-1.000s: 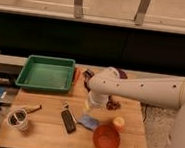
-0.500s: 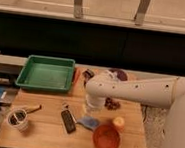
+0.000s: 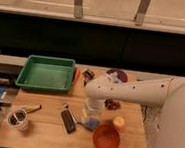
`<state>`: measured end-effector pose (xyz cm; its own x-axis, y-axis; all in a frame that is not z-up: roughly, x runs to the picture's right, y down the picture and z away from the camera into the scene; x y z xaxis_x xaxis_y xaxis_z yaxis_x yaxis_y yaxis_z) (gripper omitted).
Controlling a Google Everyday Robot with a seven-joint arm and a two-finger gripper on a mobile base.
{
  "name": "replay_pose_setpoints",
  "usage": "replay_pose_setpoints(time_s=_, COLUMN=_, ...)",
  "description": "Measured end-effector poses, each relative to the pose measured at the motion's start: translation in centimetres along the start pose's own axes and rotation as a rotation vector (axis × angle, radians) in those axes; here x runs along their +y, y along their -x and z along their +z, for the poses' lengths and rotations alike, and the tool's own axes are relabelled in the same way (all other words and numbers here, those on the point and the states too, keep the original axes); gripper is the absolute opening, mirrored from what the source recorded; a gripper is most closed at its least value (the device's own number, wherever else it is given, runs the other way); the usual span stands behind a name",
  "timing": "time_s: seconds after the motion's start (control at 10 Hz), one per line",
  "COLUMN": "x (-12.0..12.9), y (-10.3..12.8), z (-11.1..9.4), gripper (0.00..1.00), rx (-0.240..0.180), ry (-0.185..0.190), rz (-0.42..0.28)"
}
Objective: Wipe red bowl with sponge
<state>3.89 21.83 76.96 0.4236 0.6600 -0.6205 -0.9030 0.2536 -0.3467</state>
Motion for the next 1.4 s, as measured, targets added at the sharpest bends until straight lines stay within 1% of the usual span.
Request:
replay_pose_setpoints(time_s=0.2, x=0.2, y=-0.2, z=0.1, gripper=0.63, rx=0.013, ry=-0.003, rz=-0.013)
replay_pose_setpoints(time_s=0.4, x=0.3, y=-0.1, z=0.2, gripper=0.63, rx=0.032, ry=-0.014, rz=-0.034)
replay_pose_setpoints(time_s=0.6, x=0.4, y=0.2, z=0.7, gripper=0.63, rx=0.07, ry=-0.045, rz=-0.081)
replay_pose_setpoints(time_s=0.7, x=0.1, y=0.2, z=0.8, gripper=0.63, rx=0.086, ry=-0.057, rz=-0.092)
replay_pose_setpoints(time_s=0.9, x=-1.0, y=-0.3, z=0.8, gripper=0.63, rx=0.105, ry=-0.074, rz=-0.097)
replay_pose_setpoints(time_s=1.0, x=-1.6, y=-0.7, z=1.0, gripper=0.63, rx=0.115, ry=-0.076, rz=-0.096)
replay_pose_setpoints(time_s=1.2, x=-2.3, y=-1.3, z=1.6, gripper=0.63, rx=0.131, ry=-0.067, rz=-0.091)
replay_pose_setpoints(time_s=1.4, x=-2.3, y=-1.5, z=2.4, gripper=0.63, rx=0.137, ry=-0.042, rz=-0.093)
